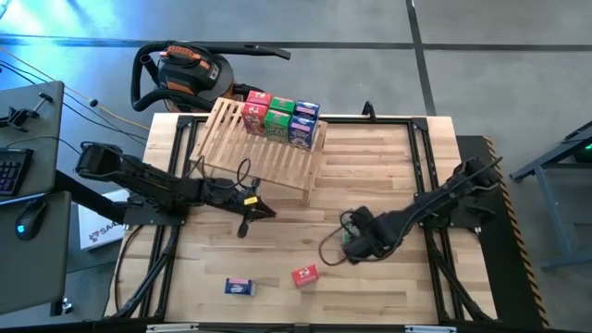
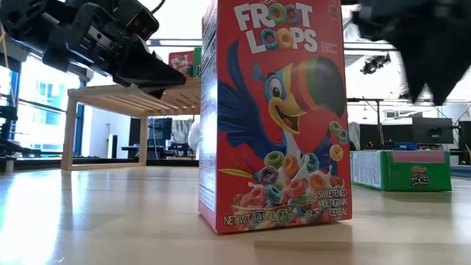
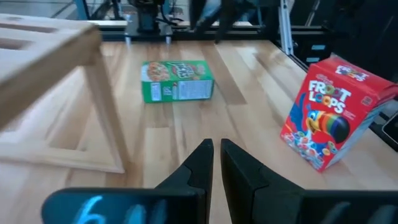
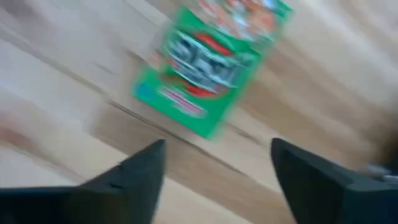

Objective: Stack cereal on shelf
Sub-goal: Put the green cereal box aligned with the other green cereal box on the shelf

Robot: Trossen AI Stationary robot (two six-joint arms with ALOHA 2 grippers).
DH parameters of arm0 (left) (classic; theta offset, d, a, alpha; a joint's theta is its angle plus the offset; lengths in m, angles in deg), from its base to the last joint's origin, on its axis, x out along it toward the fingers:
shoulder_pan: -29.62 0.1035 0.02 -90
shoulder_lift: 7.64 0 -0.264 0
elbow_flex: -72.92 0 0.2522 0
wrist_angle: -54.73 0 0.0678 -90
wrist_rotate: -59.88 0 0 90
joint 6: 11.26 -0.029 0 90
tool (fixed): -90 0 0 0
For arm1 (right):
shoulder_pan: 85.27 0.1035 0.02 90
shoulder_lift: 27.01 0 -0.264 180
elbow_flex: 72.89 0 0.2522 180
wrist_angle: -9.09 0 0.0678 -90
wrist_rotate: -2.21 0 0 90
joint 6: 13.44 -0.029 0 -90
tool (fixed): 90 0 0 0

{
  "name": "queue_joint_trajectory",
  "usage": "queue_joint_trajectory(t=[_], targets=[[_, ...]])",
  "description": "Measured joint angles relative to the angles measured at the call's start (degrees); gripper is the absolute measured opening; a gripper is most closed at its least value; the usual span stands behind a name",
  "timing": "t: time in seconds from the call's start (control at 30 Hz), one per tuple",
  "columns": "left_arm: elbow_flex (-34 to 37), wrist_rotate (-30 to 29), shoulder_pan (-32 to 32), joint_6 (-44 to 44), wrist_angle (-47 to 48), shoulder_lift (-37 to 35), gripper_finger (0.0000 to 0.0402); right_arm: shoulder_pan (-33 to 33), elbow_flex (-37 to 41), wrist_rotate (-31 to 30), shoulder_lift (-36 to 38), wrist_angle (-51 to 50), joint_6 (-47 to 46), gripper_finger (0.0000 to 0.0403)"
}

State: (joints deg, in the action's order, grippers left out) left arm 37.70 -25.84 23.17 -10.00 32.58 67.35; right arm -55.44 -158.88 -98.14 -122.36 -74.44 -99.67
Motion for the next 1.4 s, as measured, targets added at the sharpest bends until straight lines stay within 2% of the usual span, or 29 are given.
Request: queue_joint_trajectory(t=[0.13, 0.23, 0.3, 0.47, 0.67, 0.77, 0.9, 1.0, 1.1, 1.17, 1.4], targets=[[-2.45, -2.22, -2.57, 0.08, -0.71, 4.53, 0.0021, 3.19, 2.78, -0.86, 0.02, -0.67, 3.32, 0.0157], [-4.59, -5.44, -4.28, -0.40, -0.82, 8.12, 0.0021, 5.08, 4.98, -6.14, 0.20, 0.58, 3.22, 0.0048], [-5.93, -8.06, -5.26, -0.46, -0.97, 10.46, 0.0021, 5.72, 6.72, -10.62, 0.20, 1.54, 2.53, 0.0015], [-7.73, -13.30, -8.19, 0.47, -1.16, 14.71, 0.0021, 4.34, 13.06, -12.02, 0.22, 13.08, 3.93, 0.0036], [-7.84, -21.40, -12.38, 2.92, -1.65, 17.04, 0.0021, 3.90, 16.92, -14.14, 0.33, 25.49, 8.99, 0.0004], [-7.84, -23.58, -14.28, 3.55, -1.33, 17.43, 0.0021, 3.93, 16.32, -13.31, 0.31, 29.18, 12.50, 0.0007], [-7.61, -27.01, -16.79, 3.18, -1.48, 17.41, 0.0021, 4.07, 11.73, -13.35, 0.20, 28.29, 17.86, 0.0003], [-7.45, -30.36, -18.37, 3.59, -1.86, 17.91, 0.0021, 4.49, 9.18, -18.12, 0.22, 20.53, 16.21, 0.0001], [-7.42, -30.58, -19.96, 4.10, -4.05, 19.65, 0.0021, 4.05, 10.03, -19.80, 0.22, 15.42, 11.35, 0.0001], [-7.49, -30.55, -21.00, 4.33, -6.42, 21.74, 0.0021, 3.64, 12.30, -20.69, 0.26, 16.70, 9.48, 0.0000], [-7.57, -30.53, -21.77, 5.15, -13.29, 26.98, 0.0021, 1.64, 18.60, -20.93, 0.20, 34.62, 14.75, 0.0000]])
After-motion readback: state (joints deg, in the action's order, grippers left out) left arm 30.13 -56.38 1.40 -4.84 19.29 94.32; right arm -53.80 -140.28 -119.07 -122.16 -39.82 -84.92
